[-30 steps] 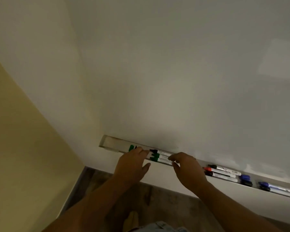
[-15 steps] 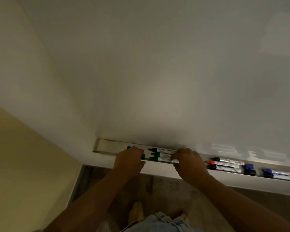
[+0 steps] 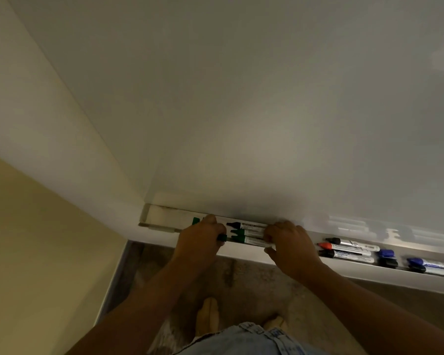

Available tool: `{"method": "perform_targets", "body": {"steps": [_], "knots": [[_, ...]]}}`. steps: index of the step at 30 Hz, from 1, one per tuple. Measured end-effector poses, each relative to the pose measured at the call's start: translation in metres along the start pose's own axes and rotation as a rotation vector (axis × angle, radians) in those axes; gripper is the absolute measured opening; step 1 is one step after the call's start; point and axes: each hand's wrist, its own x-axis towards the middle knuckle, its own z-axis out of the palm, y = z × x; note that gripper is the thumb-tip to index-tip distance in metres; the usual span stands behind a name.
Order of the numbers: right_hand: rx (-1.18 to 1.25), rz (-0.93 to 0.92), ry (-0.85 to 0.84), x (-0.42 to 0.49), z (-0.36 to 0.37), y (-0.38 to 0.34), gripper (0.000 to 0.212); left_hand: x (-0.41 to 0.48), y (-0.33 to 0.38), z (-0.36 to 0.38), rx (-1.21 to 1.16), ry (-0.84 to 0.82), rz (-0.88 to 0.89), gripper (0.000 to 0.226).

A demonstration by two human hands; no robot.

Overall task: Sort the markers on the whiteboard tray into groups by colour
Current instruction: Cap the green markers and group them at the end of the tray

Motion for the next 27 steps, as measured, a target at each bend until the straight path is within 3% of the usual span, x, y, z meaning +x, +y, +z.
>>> {"method": "perform_targets", "body": {"steps": [3,6,10,17,27], "knots": [[0.044,-0.028,0.05,-0.005,-0.009,-0.002,0.014,-0.008,0.002,-0.004,-0.116,0.051,-0.009,0.019],[0.252,-0.029,0.154,-0.015,-0.025,-0.006,0.012,-0.022,0.002,-0.011,-0.285,0.058,-0.086,0.024],[0.556,-0.015,0.255,-0.039,-0.051,-0.01,0.03,-0.042,0.009,-0.029,-0.581,0.122,-0.159,0.028],[0.578,-0.106,0.307,-0.075,-0.084,-0.027,0.031,-0.058,0.023,-0.06,-0.912,0.227,-0.197,0.024],[0.55,-0.092,0.325,-0.071,-0.088,-0.038,0.029,-0.056,0.036,-0.077,-0.878,0.173,-0.065,0.023]]}}
